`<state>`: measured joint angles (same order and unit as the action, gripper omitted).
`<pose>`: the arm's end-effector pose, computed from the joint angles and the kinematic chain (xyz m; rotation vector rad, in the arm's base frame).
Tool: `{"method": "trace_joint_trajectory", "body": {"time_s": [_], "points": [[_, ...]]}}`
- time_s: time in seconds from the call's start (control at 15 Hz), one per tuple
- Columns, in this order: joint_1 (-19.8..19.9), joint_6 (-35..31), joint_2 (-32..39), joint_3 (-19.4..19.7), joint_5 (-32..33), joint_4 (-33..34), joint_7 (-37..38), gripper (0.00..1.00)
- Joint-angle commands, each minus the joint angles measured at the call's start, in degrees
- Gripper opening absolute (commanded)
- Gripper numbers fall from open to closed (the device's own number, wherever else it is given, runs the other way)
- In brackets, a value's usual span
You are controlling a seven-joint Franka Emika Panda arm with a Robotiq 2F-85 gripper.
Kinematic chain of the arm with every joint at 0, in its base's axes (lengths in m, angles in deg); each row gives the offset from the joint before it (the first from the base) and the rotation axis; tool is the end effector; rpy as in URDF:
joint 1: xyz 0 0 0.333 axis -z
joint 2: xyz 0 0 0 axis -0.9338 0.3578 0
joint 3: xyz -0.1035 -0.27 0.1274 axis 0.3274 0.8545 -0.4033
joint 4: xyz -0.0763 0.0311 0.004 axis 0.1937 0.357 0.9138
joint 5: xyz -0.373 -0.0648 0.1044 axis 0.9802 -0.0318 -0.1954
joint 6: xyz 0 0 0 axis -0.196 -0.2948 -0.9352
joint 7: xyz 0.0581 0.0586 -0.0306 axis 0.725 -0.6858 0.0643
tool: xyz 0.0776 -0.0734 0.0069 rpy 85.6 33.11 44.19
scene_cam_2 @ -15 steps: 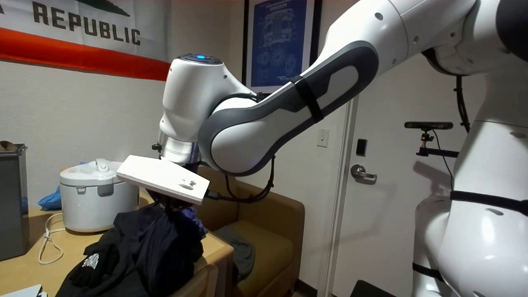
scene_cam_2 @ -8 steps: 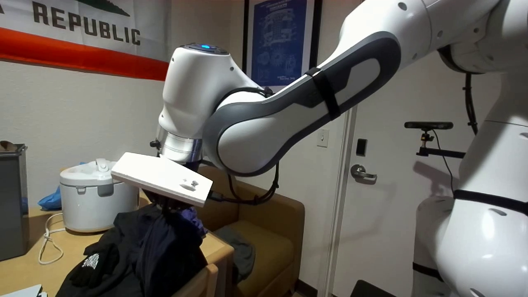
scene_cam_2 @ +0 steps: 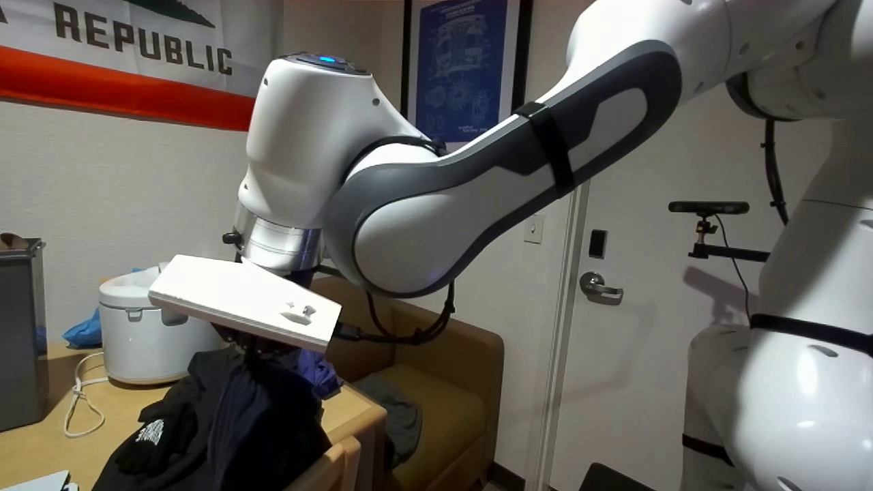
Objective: Pick up the black cloth from the table and put it on the chair back.
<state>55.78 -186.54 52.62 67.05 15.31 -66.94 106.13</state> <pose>0.4138 0.2785 0.4538 -2.6735 1.1541 -0.6606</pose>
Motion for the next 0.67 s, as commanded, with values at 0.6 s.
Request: {"method": "trace_joint_trajectory", "body": {"time_s": [0.6], "points": [[-0.1, 4.2, -3.7, -3.4, -1.4, 0.2, 0.1, 0.01]]}}
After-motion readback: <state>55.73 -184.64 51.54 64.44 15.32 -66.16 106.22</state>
